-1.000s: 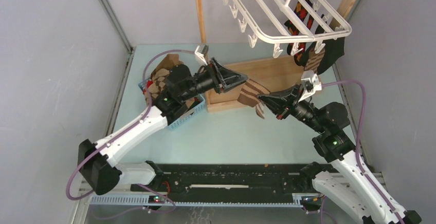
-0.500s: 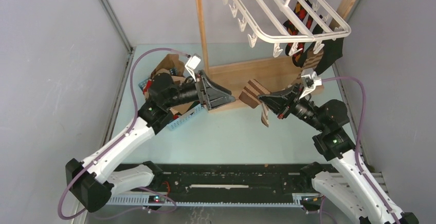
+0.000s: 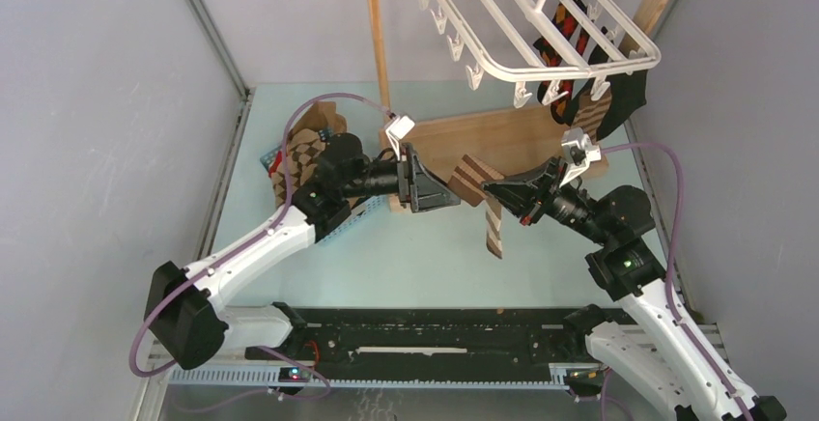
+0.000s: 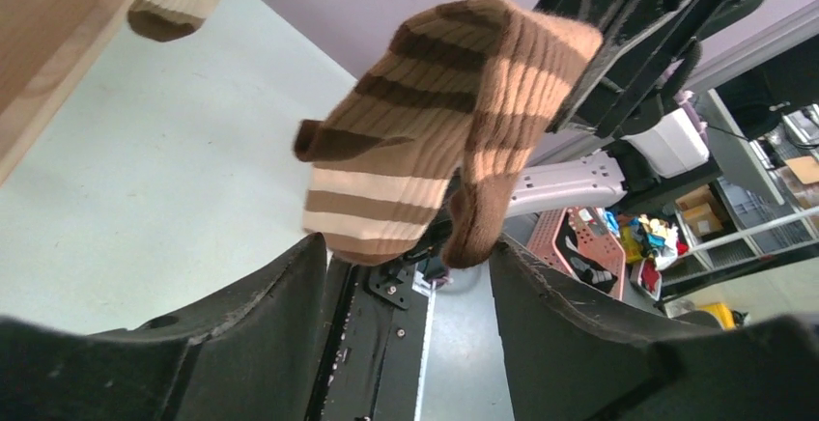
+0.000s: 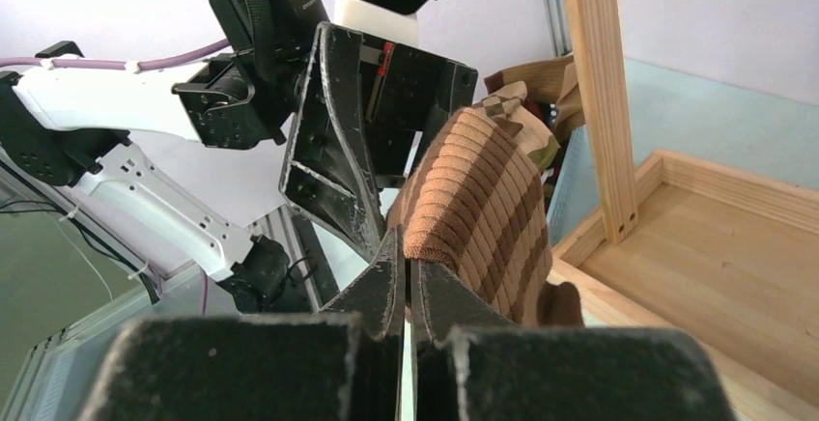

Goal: Clip the socks to the hanger
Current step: Pick up the sock from the bin.

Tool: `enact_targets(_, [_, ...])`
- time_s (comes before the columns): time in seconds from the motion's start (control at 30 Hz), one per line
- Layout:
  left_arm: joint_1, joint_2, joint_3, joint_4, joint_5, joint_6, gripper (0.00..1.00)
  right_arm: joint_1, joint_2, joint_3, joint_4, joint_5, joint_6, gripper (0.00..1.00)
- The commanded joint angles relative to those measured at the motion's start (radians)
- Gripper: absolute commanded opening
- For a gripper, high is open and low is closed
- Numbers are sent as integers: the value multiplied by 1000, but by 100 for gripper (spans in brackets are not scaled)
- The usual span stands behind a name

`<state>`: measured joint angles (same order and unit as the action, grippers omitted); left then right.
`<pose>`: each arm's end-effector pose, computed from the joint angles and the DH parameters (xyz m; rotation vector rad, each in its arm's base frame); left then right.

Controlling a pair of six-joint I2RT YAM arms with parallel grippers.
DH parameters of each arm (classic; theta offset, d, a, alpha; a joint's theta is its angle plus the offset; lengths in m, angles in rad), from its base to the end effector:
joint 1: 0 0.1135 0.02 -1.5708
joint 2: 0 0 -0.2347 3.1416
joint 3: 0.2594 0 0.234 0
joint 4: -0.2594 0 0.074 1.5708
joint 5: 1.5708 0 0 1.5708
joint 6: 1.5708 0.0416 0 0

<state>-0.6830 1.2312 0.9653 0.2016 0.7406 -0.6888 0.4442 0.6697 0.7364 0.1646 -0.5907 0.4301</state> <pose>0.1997 -0.1987 0.3265 0.6435 1.7837 -1.5936 0.1375 0.0911 0.3590 -0.5380 1.3714 1.1143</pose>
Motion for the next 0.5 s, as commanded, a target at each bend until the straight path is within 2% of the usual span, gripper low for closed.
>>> enact_targets(0.0, [-10, -13, 63, 155, 41, -63, 66, 8, 0, 45, 44, -15, 5, 0])
enact_targets(0.13, [-11, -20, 61, 191, 61, -104, 65, 10, 4, 43, 42, -15, 0, 0])
enact_targets(0.23, [-16, -7, 71, 202, 80, -137, 59, 15, 5, 45, 48, -18, -3, 0])
enact_targets(0.27, [-19, 3, 78, 202, 88, -151, 52, 18, 6, 45, 50, -19, -5, 0])
enact_targets(0.37, [-24, 36, 99, 202, 103, -186, 42, 22, 6, 45, 49, -27, -16, 0])
enact_targets(0.47, [-26, 56, 112, 219, 109, -212, 18, 24, 6, 44, 38, -37, -31, 0])
